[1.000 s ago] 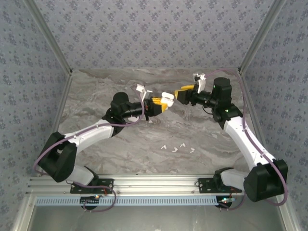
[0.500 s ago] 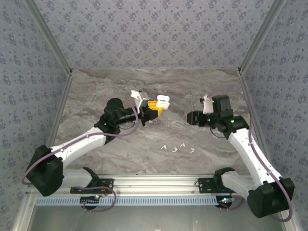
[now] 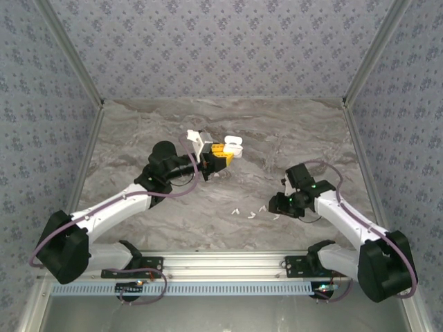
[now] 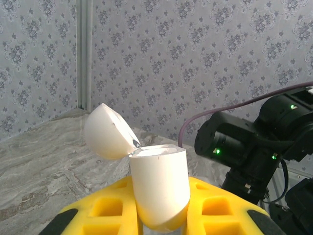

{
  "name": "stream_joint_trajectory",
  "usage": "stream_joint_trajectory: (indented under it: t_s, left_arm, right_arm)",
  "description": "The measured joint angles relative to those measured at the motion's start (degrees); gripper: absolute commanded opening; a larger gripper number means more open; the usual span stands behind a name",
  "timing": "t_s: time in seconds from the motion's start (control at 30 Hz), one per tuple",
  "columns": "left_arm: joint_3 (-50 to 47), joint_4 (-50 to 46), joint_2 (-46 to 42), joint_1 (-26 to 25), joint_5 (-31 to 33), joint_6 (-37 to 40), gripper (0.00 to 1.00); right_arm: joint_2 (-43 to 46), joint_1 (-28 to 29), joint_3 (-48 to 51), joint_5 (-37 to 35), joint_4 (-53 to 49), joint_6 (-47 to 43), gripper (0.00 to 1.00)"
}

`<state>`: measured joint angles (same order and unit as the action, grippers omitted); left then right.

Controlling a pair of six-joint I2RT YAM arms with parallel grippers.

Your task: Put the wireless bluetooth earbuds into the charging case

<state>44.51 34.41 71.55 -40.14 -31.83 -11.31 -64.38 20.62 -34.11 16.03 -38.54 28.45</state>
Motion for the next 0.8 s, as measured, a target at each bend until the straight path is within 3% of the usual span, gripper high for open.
stream_joint_trajectory:
  t_s: [0.8]
  left_arm:
    - [0.0,-1.7,0.0,0.0,1.1,0.8,0.0]
  right_arm:
    - [-8.1,4.1,1.2,-7.4,5.2,2.5,0.36]
